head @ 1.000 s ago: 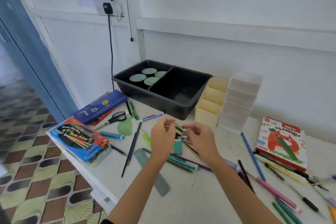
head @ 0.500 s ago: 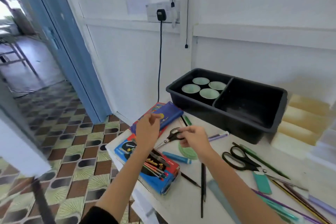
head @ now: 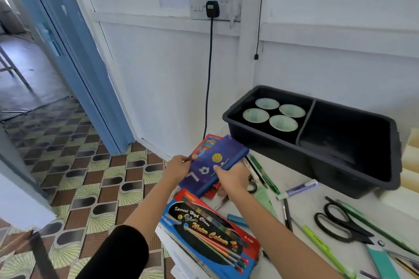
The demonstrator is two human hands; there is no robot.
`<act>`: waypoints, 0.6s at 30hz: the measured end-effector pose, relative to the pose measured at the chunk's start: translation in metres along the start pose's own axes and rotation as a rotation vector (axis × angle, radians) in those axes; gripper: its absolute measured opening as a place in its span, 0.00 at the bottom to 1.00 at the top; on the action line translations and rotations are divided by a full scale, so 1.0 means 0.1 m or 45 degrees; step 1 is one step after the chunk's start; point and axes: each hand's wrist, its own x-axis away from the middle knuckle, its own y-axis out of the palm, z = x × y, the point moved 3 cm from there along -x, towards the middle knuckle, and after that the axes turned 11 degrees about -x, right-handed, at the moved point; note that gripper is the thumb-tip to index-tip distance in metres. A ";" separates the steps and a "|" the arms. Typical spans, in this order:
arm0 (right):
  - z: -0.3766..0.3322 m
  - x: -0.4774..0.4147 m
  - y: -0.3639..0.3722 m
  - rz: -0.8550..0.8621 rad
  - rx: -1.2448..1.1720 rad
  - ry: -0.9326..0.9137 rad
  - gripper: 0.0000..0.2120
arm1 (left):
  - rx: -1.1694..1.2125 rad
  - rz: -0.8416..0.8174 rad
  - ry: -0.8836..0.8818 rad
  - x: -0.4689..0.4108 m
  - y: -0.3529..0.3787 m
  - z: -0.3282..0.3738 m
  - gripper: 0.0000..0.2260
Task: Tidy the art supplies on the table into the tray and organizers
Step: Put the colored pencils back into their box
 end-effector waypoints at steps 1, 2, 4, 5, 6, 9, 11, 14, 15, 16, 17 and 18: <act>0.03 -0.04 0.02 0.011 0.031 0.001 0.16 | 0.041 0.035 0.008 -0.02 0.01 -0.02 0.12; 0.05 -0.07 0.03 0.025 0.068 -0.002 0.15 | 0.073 0.084 0.009 -0.03 0.01 -0.03 0.12; 0.09 -0.11 0.02 0.064 0.072 0.009 0.13 | 0.152 0.167 -0.002 -0.04 0.00 -0.07 0.12; 0.09 -0.11 0.00 0.082 0.043 0.012 0.12 | 0.212 0.192 -0.004 -0.04 -0.01 -0.08 0.13; 0.10 -0.13 -0.01 0.095 0.014 0.009 0.10 | 0.285 0.207 -0.003 -0.04 -0.02 -0.09 0.13; 0.12 -0.15 -0.09 0.142 -0.078 0.029 0.07 | 0.453 0.260 0.002 -0.05 -0.08 -0.11 0.12; 0.13 -0.15 -0.16 0.187 -0.079 0.007 0.04 | 0.459 0.310 -0.003 -0.04 -0.15 -0.11 0.11; 0.13 -0.14 -0.29 0.245 -0.050 -0.009 0.05 | 0.503 0.366 -0.025 -0.03 -0.26 -0.12 0.11; 0.14 -0.12 -0.32 0.251 -0.041 -0.004 0.05 | 0.520 0.391 -0.050 -0.03 -0.30 -0.14 0.11; 0.15 -0.11 -0.35 0.254 -0.030 0.001 0.06 | 0.546 0.419 -0.076 -0.02 -0.34 -0.16 0.11; 0.15 -0.10 -0.37 0.259 -0.019 0.003 0.08 | 0.586 0.441 -0.103 -0.02 -0.37 -0.18 0.11; 0.15 -0.08 -0.39 0.262 -0.002 0.001 0.10 | 0.631 0.456 -0.128 -0.01 -0.41 -0.20 0.10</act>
